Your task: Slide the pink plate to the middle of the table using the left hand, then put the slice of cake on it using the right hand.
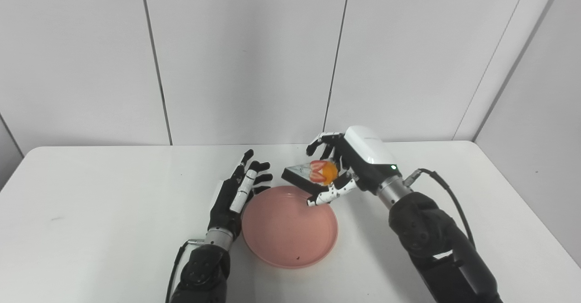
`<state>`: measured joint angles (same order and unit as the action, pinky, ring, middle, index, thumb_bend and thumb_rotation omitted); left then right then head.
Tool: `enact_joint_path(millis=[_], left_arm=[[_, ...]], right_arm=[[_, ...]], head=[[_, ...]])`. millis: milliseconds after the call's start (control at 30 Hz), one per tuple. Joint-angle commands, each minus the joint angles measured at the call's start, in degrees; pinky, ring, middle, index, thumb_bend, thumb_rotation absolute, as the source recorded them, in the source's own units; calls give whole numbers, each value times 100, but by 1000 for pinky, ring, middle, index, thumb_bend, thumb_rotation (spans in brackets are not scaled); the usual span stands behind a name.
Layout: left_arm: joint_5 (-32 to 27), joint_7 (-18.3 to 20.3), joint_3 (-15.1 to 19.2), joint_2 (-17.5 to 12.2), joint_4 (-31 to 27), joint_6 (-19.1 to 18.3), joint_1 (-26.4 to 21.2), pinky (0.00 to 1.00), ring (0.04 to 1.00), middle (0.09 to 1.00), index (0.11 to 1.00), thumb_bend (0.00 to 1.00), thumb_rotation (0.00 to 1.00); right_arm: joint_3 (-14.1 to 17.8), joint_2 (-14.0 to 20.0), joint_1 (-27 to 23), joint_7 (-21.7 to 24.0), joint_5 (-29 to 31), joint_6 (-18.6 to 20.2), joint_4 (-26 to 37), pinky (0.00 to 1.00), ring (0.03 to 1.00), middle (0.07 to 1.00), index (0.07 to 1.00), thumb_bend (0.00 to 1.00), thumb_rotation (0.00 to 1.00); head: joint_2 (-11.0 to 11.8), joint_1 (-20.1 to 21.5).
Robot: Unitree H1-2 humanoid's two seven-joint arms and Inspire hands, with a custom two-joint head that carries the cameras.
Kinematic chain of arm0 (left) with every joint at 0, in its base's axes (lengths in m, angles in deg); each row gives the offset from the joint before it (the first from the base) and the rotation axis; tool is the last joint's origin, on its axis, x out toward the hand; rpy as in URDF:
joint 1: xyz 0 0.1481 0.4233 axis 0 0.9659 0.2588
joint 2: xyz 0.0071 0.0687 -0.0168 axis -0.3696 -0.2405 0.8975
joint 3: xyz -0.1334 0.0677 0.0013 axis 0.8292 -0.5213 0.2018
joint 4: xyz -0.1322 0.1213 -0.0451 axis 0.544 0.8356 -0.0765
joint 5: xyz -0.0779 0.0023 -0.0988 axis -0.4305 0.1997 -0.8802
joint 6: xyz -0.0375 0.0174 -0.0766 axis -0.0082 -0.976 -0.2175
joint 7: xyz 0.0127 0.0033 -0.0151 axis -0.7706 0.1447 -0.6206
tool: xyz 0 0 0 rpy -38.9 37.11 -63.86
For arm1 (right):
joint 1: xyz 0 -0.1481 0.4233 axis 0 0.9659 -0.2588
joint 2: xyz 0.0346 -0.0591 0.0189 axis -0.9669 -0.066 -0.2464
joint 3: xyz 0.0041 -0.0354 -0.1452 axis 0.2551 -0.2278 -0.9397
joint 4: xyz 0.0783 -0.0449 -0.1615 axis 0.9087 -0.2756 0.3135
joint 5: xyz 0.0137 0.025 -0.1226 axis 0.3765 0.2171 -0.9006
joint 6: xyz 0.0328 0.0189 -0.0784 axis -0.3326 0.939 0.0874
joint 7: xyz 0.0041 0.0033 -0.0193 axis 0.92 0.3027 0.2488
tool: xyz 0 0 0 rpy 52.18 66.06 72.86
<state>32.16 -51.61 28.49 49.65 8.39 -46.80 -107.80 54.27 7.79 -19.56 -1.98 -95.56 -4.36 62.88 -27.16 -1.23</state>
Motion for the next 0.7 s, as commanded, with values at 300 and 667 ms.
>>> enact_joint_path(millis=[300, 667], left_arm=[[64, -73, -40, 185, 482, 142, 201, 630, 723, 779, 920, 763, 811], [30, -19, -38, 165, 456, 72, 196, 643, 737, 791, 928, 745, 823]], right_arm=[[-277, -185, -239, 191, -212, -116, 22, 254, 332, 424, 567, 841, 163], [-408, -205, -105, 260, -217, -200, -217, 265, 343, 430, 567, 849, 114]], head=[[-10, -42], [-22, -21]])
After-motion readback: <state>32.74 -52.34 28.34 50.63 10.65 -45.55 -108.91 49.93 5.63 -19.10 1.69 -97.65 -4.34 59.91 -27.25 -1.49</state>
